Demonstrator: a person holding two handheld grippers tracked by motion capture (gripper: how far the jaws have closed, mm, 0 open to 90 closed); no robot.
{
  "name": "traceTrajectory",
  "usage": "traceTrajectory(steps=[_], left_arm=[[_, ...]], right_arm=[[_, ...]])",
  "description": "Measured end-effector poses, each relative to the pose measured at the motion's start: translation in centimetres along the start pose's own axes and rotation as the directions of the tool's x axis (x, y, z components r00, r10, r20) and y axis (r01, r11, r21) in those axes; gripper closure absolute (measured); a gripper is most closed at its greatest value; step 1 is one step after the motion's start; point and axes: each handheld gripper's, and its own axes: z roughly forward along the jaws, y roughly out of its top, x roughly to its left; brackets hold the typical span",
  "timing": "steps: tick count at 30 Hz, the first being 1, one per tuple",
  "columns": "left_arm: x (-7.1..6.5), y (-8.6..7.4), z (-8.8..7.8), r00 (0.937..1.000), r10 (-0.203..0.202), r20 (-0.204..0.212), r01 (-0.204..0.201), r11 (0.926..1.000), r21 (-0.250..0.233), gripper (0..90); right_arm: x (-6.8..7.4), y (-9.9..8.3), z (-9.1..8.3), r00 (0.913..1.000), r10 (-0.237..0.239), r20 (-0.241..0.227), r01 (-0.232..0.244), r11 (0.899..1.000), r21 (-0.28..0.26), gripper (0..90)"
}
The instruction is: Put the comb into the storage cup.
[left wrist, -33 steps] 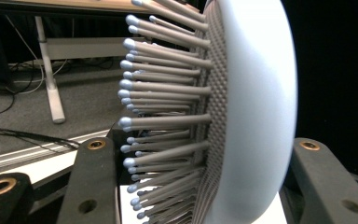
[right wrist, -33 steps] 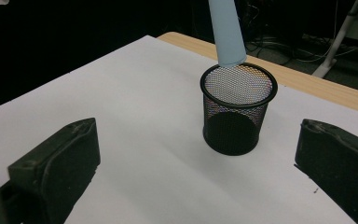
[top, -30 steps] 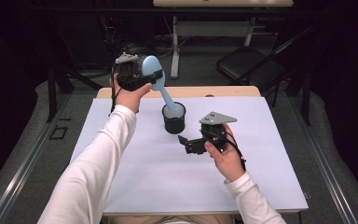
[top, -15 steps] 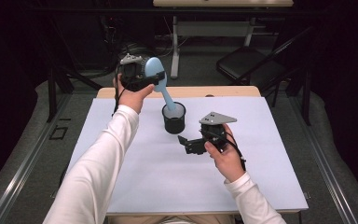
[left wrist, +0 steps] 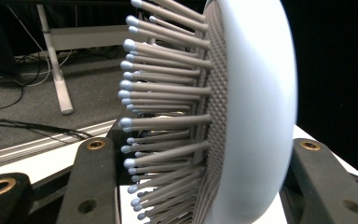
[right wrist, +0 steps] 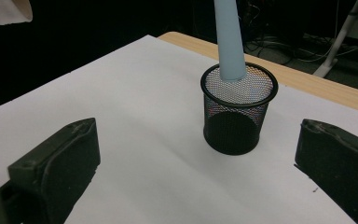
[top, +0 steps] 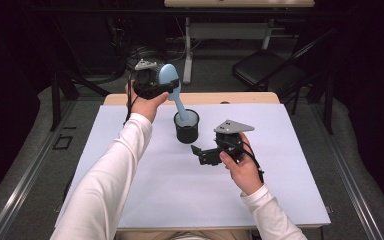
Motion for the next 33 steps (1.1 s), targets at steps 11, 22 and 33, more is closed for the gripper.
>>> traceTrajectory(steps=[11,22,33], left_arm=[[-0.6,-0.3,0.8,0.9998,0.017,-0.005,-0.017,0.9997,0.020,48.7],[-1.2,-0.9,1.7,0.9995,0.033,-0.001,-0.033,0.9984,0.046,48.6],[-1.6,-1.5,2.6,0.9989,0.046,-0.007,-0.045,0.9967,0.068,48.6]], right_arm=[[0.0,0.0,0.0,1.0000,0.000,-0.002,0.000,1.000,0.001,0.0],[-0.1,0.0,-0.1,1.0000,-0.003,0.000,0.003,1.000,0.001,0.0],[-0.1,0.0,0.0,1.0000,-0.005,-0.002,0.005,1.000,0.001,0.0]])
